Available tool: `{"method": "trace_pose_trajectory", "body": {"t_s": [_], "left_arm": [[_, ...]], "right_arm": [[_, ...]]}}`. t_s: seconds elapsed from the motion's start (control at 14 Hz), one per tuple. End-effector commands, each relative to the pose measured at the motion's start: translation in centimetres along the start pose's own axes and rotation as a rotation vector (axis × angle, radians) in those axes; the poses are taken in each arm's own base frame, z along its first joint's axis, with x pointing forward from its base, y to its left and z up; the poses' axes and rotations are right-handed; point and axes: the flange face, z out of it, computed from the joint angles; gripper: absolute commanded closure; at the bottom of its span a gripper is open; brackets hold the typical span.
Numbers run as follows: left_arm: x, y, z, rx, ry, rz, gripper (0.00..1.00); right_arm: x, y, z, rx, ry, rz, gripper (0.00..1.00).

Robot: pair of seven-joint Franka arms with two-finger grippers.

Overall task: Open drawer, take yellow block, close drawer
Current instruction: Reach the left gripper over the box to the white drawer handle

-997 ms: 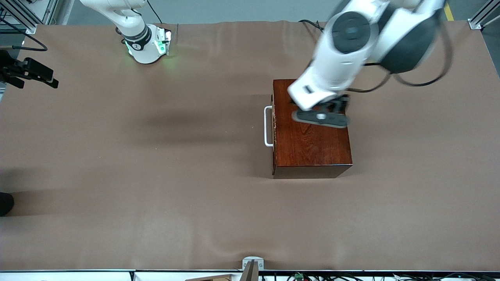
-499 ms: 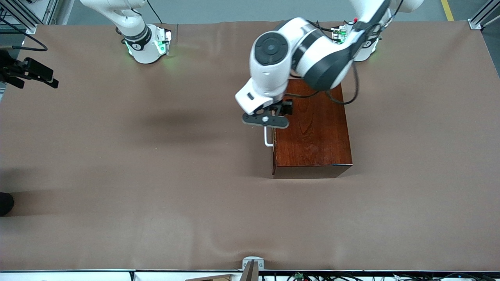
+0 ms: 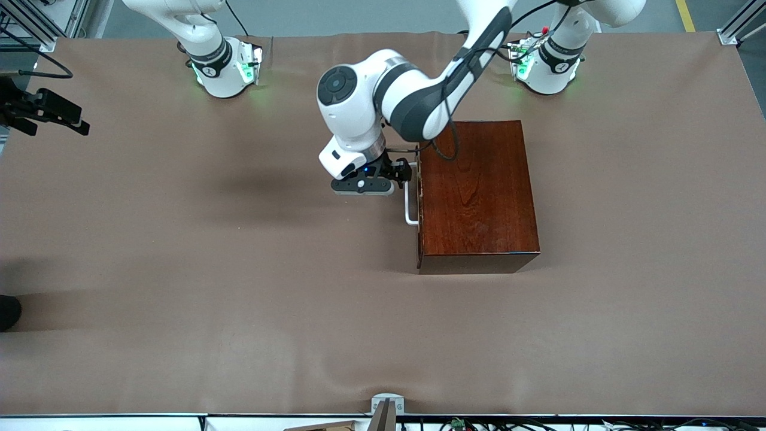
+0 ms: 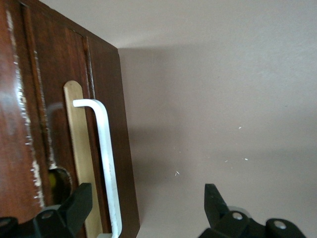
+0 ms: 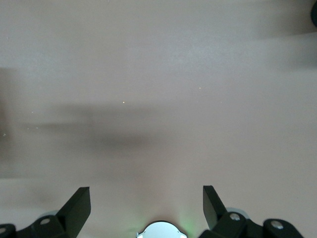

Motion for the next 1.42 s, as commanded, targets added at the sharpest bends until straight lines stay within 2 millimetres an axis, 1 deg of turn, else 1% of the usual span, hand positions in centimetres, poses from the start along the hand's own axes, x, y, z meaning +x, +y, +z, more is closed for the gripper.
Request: {"method": "trace_pose_trajectory", "body": {"t_s": [0.0,0.28,0.5,0.71,0.93,1.07,1.35], "left_arm": [[0.6,-0.7,-0.4,0.068,0.034,-0.011,0.00],[0.0,0.4,2.6,0.119,0.024,0.006,0.00],[0.0,0.6,3.4,0.130,0.019,-0.001,0.00],[-0.1,0.7,3.7,0.143,0.027,0.009,0.00],[-0.6,1.1,5.0,0.174,0.029,0.027,0.00],[-0.7,1.0,5.1,0.183,0.021,0.024,0.00],[-0.7,1.1,6.3,0.196,0.009,0.017,0.00]], "right_arm": [[-0.2,0.5,-0.2,-0.011,0.000,0.008,0.00],[-0.1,0.5,-0.3,-0.012,0.003,0.010,0.00],[0.3,0.4,-0.1,-0.010,0.005,0.011,0.00],[0.4,0.7,0.1,-0.010,0.002,0.013,0.00],[0.6,0.5,0.2,-0.007,0.003,0.009,0.00],[0.8,0.2,0.4,-0.008,0.005,0.003,0.00],[0.9,0.6,0.6,-0.007,0.000,0.008,0.00]]}}
